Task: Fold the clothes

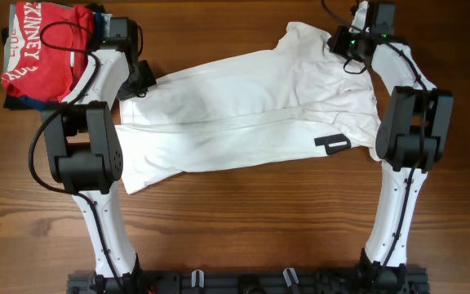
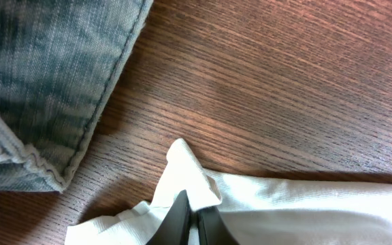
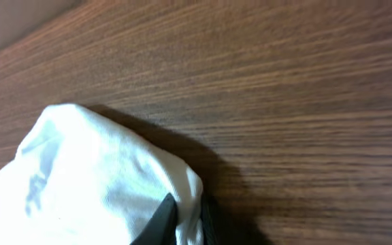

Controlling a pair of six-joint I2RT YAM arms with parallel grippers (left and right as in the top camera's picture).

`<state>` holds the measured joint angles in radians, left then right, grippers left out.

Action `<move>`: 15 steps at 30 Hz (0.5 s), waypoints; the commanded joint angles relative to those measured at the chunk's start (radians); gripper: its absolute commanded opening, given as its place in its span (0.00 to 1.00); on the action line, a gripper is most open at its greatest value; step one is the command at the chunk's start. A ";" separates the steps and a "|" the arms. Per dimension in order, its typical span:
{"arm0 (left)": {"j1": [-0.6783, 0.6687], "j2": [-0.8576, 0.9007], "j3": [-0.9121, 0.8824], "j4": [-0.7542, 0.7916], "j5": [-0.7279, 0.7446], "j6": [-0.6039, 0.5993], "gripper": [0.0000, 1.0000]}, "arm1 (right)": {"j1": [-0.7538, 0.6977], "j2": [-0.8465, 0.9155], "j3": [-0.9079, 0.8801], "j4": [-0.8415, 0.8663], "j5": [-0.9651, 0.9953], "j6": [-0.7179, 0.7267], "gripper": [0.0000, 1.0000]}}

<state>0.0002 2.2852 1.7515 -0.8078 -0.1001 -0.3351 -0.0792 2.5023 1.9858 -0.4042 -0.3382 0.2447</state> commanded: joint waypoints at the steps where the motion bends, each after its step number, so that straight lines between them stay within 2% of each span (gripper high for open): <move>1: 0.003 -0.004 -0.024 0.003 0.021 -0.013 0.04 | -0.001 -0.026 0.113 -0.063 0.077 -0.099 0.14; 6: 0.011 -0.011 -0.024 -0.008 0.021 -0.013 0.04 | -0.001 -0.086 0.212 -0.190 0.117 -0.179 0.14; 10: 0.023 -0.062 -0.024 -0.054 0.021 -0.013 0.04 | -0.001 -0.155 0.217 -0.288 0.116 -0.224 0.13; 15: 0.025 -0.140 -0.024 -0.079 0.021 -0.012 0.04 | -0.001 -0.179 0.217 -0.305 0.091 -0.241 0.13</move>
<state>0.0166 2.2452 1.7340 -0.8871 -0.0864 -0.3351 -0.0795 2.3642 2.1784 -0.7082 -0.2428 0.0418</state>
